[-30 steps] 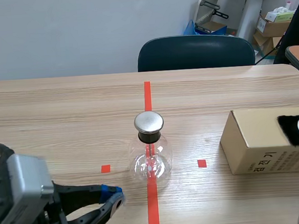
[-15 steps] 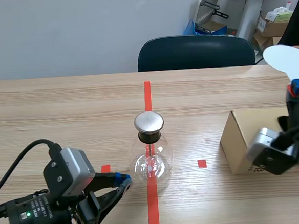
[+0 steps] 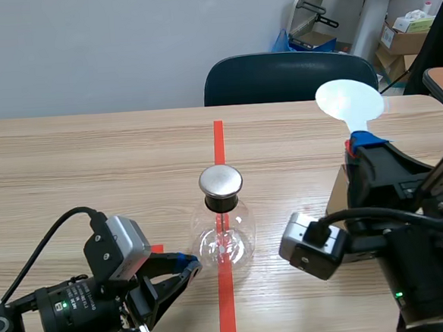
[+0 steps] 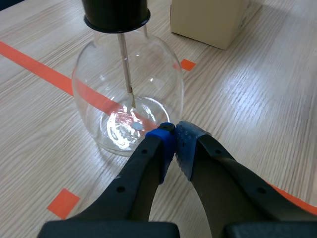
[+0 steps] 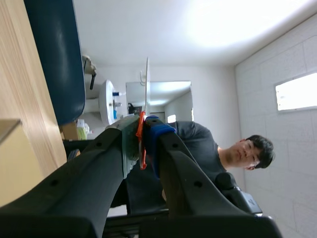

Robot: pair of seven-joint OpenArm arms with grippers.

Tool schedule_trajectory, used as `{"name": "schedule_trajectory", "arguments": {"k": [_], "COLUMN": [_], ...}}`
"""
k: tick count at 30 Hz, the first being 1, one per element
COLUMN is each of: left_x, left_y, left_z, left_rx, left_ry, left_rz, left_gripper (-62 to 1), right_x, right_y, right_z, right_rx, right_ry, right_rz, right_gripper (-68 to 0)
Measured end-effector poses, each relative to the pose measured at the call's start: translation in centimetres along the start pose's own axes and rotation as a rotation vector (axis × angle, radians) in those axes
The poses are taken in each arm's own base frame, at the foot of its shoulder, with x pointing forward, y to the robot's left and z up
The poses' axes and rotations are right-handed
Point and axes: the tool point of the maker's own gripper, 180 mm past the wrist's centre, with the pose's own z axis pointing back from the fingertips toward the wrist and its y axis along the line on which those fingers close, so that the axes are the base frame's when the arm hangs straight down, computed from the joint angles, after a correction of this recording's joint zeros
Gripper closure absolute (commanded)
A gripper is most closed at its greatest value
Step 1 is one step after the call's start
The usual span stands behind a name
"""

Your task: Do the electroscope experiment

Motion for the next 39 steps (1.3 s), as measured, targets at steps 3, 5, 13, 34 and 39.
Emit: {"name": "schedule_trajectory", "arguments": {"k": [3, 5, 13, 34, 39], "left_x": [0.0, 0.1, 0.2, -2.4, -2.2], "left_y": [0.0, 0.0, -0.2, 3.1, 3.3], "left_z": [0.0, 0.0, -0.6, -1.5, -1.6], "left_rx": [0.0, 0.001, 0.006, 0.11, 0.113], "left_ry": [-0.001, -0.003, -0.013, 0.047, 0.042], "left_rz": [0.0, 0.003, 0.017, 0.025, 0.023], "left_gripper": [-4.0, -4.0, -4.0, -4.0, -4.0], "right_x": [0.8, 1.0, 1.6, 2.9, 2.9], "right_y": [0.3, 0.8, 2.5, 3.5, 3.5], "right_z": [-0.3, -0.2, -0.3, 0.1, 0.1], "right_rx": [0.001, 0.011, 0.045, 0.073, 0.074], "right_ry": [-0.008, -0.001, 0.041, 0.038, 0.038], "right_rz": [-0.007, -0.013, -0.041, -0.066, -0.065], "right_gripper": [-1.1, -1.1, -1.1, -1.1, -1.1]}}
